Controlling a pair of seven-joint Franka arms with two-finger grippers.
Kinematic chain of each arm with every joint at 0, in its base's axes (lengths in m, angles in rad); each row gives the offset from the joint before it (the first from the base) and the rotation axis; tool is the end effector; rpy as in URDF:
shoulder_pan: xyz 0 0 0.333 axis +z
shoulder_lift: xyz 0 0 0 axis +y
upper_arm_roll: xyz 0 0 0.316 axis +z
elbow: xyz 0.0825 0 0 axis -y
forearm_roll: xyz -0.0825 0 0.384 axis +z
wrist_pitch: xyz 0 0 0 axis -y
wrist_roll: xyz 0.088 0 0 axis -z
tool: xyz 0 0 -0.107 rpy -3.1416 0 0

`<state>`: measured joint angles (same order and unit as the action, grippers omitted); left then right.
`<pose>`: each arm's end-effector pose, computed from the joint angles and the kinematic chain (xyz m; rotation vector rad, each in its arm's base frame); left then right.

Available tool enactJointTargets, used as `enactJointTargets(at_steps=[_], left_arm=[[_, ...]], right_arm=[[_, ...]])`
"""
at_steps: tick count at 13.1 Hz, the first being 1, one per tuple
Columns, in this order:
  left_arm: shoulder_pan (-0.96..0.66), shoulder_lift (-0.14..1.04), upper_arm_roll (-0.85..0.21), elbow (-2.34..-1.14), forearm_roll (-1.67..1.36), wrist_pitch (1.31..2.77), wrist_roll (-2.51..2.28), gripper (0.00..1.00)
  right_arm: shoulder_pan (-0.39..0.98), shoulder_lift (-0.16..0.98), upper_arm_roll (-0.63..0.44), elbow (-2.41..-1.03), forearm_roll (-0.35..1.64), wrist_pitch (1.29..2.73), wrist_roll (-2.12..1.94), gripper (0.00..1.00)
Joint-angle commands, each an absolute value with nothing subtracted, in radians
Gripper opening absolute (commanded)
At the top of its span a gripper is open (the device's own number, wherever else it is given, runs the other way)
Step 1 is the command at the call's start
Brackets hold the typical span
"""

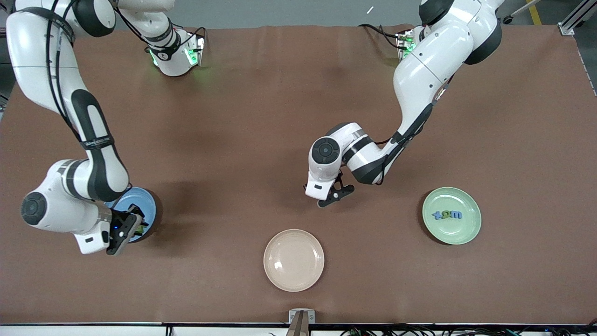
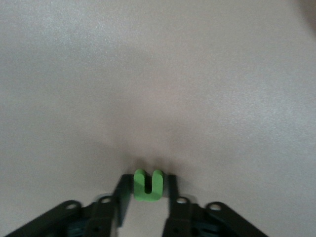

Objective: Sort uppercase to blue plate, lowercase to green plate
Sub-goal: 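Grasp green u with the left gripper while the right gripper withdraws, then drop u on the green plate while the right arm returns to rest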

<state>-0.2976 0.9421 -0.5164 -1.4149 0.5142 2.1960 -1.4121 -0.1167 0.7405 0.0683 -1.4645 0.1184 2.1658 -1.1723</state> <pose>0.5571 -0.4578 0.1770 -3.0405 -0.7158 0.0254 0.7153 -0.0385 0.2405 -2.6057 -1.4895 -0.0762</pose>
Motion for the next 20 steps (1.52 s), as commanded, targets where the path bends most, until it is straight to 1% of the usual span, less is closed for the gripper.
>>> enactJointTargets(at_steps=[1,2,3,5,7,9,11,14,16,18,20], left_arm=[[-0.304,0.945,-0.508,-1.401,0.525,2.201,-1.382,0.0],[-0.295,0.93,-0.506,-1.401,0.531,2.201,-1.375,0.0],[-0.287,0.907,-0.508,-1.402,0.555,2.195,-1.374,0.0],[-0.261,0.849,-0.508,-1.402,0.561,2.168,-1.359,0.0],[-0.207,0.792,-0.509,-1.404,0.561,2.091,-1.245,0.0],[-0.143,0.746,-0.515,-1.405,0.56,2.019,-1.11,0.0],[-0.085,0.713,-0.517,-1.408,0.551,2.0,-1.017,0.0],[-0.011,0.704,-0.517,-1.408,0.546,1.942,-0.922,0.0],[0.038,0.692,-0.517,-1.411,0.546,1.889,-0.827,0.0],[0.107,0.677,-0.529,-1.431,0.545,1.887,-0.747,0.0],[0.194,0.676,-0.57,-1.462,0.543,1.887,-0.698,0.0]], right_arm=[[-0.155,0.736,0.084,-1.502,0.133,2.16,-1.166,0.28],[-0.166,0.739,0.084,-1.505,0.133,2.151,-1.166,0.72],[-0.169,0.741,0.084,-1.503,0.133,2.148,-1.167,1.0],[-0.166,0.73,0.084,-1.496,0.133,2.146,-1.163,1.0],[-0.185,0.709,0.086,-1.477,0.14,2.138,-1.12,1.0],[-0.189,0.658,0.089,-1.471,0.14,2.137,-0.993,1.0],[-0.186,0.592,0.091,-1.474,0.138,2.126,-0.821,1.0],[-0.183,0.494,0.086,-1.48,0.123,2.036,-0.672,1.0],[-0.183,0.41,0.083,-1.485,0.104,1.909,-0.565,1.0],[-0.178,0.326,0.086,-1.499,0.066,1.84,-0.447,1.0],[-0.175,0.272,0.086,-1.494,0.061,1.795,-0.402,1.0]])
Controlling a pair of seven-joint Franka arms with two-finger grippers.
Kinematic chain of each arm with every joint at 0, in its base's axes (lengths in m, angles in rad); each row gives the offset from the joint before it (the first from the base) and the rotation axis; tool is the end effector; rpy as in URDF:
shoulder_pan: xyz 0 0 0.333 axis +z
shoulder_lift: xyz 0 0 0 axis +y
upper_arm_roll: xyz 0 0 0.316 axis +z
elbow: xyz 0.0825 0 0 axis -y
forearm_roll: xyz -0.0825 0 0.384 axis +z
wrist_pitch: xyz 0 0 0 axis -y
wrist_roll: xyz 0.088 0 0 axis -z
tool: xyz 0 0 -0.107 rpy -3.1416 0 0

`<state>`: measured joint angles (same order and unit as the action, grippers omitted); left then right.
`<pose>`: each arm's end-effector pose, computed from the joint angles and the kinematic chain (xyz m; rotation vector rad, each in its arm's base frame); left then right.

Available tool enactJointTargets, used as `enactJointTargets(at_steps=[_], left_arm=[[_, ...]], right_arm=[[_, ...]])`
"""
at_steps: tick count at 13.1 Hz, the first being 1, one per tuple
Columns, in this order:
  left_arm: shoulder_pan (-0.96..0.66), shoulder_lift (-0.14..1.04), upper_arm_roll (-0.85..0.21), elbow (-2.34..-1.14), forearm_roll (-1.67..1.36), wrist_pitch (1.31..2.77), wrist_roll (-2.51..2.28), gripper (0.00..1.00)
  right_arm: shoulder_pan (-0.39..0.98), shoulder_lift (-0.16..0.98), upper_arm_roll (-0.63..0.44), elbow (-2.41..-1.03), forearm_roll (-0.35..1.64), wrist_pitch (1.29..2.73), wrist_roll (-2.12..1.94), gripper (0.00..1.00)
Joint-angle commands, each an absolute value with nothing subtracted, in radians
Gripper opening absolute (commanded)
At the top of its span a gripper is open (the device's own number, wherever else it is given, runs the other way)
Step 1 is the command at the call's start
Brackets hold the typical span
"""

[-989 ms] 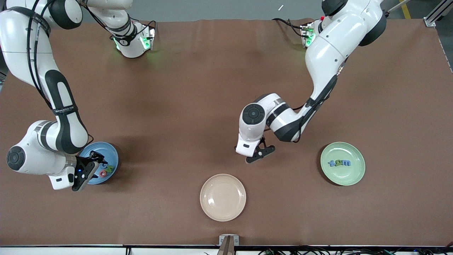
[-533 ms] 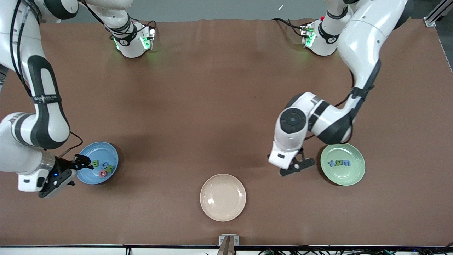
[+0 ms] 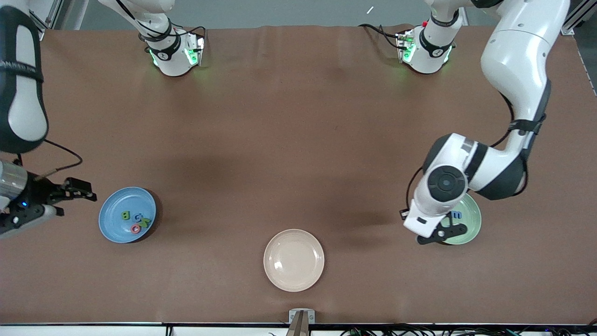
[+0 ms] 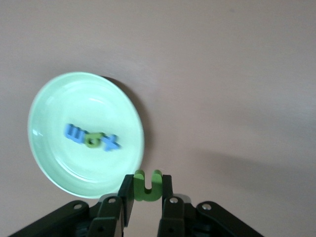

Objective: Sort uppercase to blue plate, lowercase to green plate
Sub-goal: 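Drop u on the green plate while the right arm returns to rest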

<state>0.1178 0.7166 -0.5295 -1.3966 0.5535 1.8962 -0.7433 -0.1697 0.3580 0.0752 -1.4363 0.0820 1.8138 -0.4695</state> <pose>0.6908 -0.1762 0.3142 -2.9235 -0.3105 0.0028 0.6677 -0.0639 0.4911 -2.9977 -0.5316 -0.0749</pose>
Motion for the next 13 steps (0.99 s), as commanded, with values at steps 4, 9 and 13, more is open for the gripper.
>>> enactJointTargets(at_steps=[4,9,13], left_arm=[[0.305,0.684,-0.591,-1.499,0.542,1.888,-0.568,0.0],[0.362,0.745,-0.589,-1.499,0.486,1.953,-0.557,0.82],[0.359,0.668,-0.615,-1.486,0.486,1.936,-0.552,1.0]], right_arm=[[-0.163,0.16,0.069,-1.538,0.06,1.718,-0.232,1.0],[0.001,0.006,-0.093,-1.615,0.066,1.672,-0.069,1.0],[0.061,-0.069,-0.144,-1.657,0.058,1.675,0.04,1.0]])
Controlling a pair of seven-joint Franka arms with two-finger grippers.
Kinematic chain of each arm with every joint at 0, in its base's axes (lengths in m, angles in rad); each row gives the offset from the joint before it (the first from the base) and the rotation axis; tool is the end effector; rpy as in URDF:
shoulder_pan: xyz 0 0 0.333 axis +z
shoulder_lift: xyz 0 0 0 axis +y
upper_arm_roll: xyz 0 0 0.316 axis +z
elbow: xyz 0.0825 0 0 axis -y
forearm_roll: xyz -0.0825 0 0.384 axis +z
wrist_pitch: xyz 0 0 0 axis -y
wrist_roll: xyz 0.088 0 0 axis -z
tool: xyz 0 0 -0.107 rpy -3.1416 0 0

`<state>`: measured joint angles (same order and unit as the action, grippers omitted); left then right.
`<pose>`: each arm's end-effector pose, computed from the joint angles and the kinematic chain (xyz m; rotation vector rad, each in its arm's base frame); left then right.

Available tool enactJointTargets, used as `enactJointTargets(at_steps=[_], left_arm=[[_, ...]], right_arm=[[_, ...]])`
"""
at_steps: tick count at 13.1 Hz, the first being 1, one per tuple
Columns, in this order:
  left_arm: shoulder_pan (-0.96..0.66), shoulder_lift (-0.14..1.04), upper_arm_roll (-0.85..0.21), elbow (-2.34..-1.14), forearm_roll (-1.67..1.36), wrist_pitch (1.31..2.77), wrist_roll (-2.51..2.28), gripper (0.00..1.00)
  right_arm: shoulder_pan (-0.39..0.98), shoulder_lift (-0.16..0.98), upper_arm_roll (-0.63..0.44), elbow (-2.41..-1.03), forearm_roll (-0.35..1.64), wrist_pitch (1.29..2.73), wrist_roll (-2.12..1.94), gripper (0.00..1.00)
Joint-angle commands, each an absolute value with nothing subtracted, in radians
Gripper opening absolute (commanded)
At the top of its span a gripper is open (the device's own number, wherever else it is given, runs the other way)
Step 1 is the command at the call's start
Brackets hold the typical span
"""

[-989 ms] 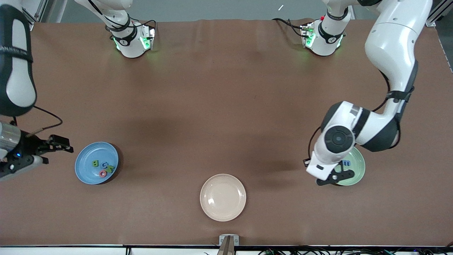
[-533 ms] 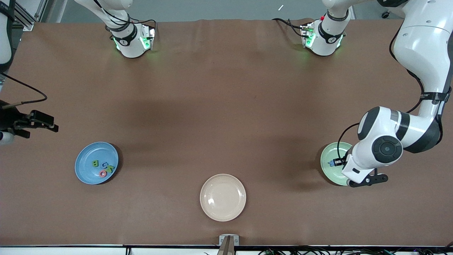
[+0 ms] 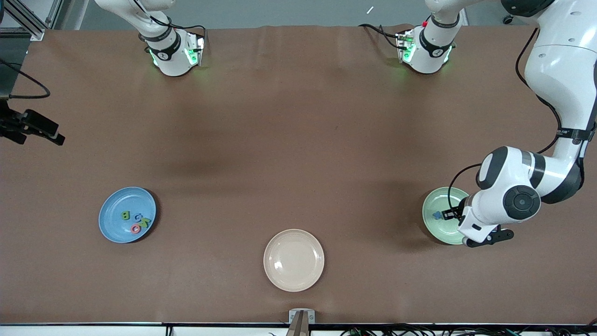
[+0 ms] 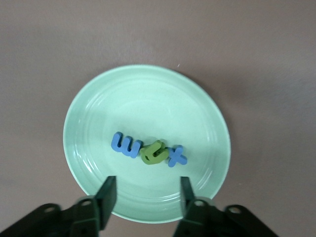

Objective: Sort uppercase to blue plate, lowercase to green plate

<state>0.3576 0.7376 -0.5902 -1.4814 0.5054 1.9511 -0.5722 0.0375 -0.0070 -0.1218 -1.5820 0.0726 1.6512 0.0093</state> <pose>0.6957 -0.0582 0.2798 -3.0132 -0.3234 0.1438 0.5591 -0.0402 0.6307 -3.0651 0.1483 -0.1210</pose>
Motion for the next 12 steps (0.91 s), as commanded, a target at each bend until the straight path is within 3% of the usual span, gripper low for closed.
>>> enactJointTargets(at_steps=[1,6,12], left_arm=[[0.365,0.648,-0.649,-1.48,0.488,1.93,-0.549,1.0],[0.359,0.506,-0.704,-1.425,0.483,1.875,-0.523,1.0],[0.368,0.378,-0.768,-1.368,0.425,1.656,-0.483,1.0]], right_arm=[[0.06,-0.093,-0.144,-1.686,0.058,1.69,0.04,1.0],[0.029,-0.121,-0.117,-1.709,0.044,1.701,0.031,1.0],[0.011,-0.115,-0.089,-1.704,0.038,1.689,0.029,1.0]])
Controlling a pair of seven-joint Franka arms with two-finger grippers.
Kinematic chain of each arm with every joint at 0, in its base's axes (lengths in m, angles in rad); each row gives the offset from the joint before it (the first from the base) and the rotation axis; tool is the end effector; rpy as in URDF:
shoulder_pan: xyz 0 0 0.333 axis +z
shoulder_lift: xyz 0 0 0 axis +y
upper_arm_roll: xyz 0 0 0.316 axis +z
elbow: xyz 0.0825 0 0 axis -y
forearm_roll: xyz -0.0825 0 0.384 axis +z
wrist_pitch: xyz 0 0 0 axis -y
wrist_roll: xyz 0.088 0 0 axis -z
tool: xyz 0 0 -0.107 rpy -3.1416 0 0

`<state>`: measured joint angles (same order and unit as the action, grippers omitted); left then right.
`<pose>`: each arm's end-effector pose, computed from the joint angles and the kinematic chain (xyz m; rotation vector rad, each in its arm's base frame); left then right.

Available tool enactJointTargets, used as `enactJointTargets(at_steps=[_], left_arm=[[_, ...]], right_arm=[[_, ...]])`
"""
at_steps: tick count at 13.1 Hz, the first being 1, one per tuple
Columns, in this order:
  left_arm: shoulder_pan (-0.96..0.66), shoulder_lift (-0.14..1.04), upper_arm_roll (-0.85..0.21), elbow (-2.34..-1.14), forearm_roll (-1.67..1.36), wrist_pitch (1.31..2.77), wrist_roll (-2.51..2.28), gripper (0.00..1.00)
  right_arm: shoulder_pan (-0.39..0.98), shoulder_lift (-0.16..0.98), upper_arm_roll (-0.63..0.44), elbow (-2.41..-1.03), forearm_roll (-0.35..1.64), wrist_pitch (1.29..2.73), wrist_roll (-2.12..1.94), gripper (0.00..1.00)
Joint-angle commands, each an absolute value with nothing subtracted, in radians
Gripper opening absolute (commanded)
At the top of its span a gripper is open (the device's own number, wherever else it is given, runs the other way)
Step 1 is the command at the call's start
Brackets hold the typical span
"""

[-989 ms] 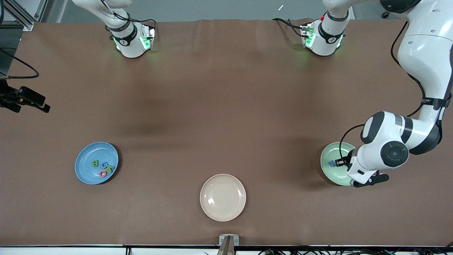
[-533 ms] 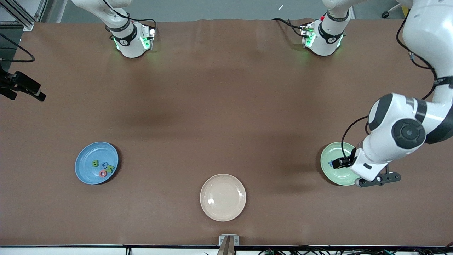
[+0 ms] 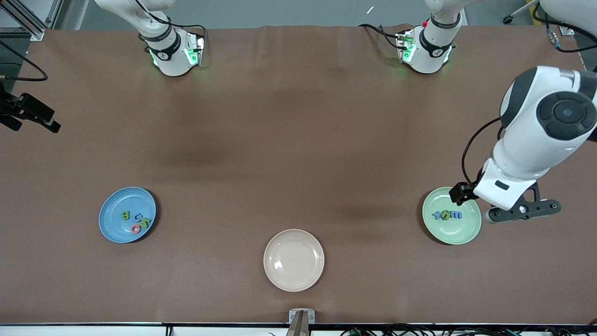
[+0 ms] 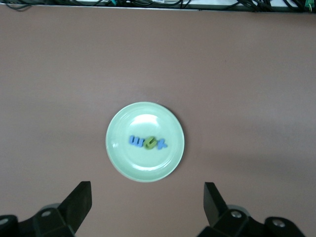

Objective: Sort uppercase to blue plate, lowercase to green plate

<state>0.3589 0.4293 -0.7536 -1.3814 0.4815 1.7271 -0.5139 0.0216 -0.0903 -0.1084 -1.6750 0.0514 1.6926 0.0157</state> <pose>0.6565 -0.1307 0.5222 -2.9764 -0.1511 -0.1613 0.5361 -0.0444 0.6353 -3.0755 0.1633 -0.1687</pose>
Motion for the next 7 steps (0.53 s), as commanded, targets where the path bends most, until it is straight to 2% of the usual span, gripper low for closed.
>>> enactJointTargets(at_steps=[1,3,7], left_arm=[[0.373,0.352,-0.765,-1.359,0.366,1.622,-0.485,1.0],[0.432,0.296,-0.772,-1.361,0.302,1.595,-0.48,1.0],[0.428,0.18,-0.772,-1.368,0.252,1.534,-0.468,1.0]], right_arm=[[0.014,-0.114,-0.089,-1.701,0.04,1.69,0.031,1.0],[0.028,-0.112,-0.089,-1.687,0.038,1.678,0.04,1.0],[0.026,-0.11,-0.091,-1.658,0.038,1.628,0.032,1.0]])
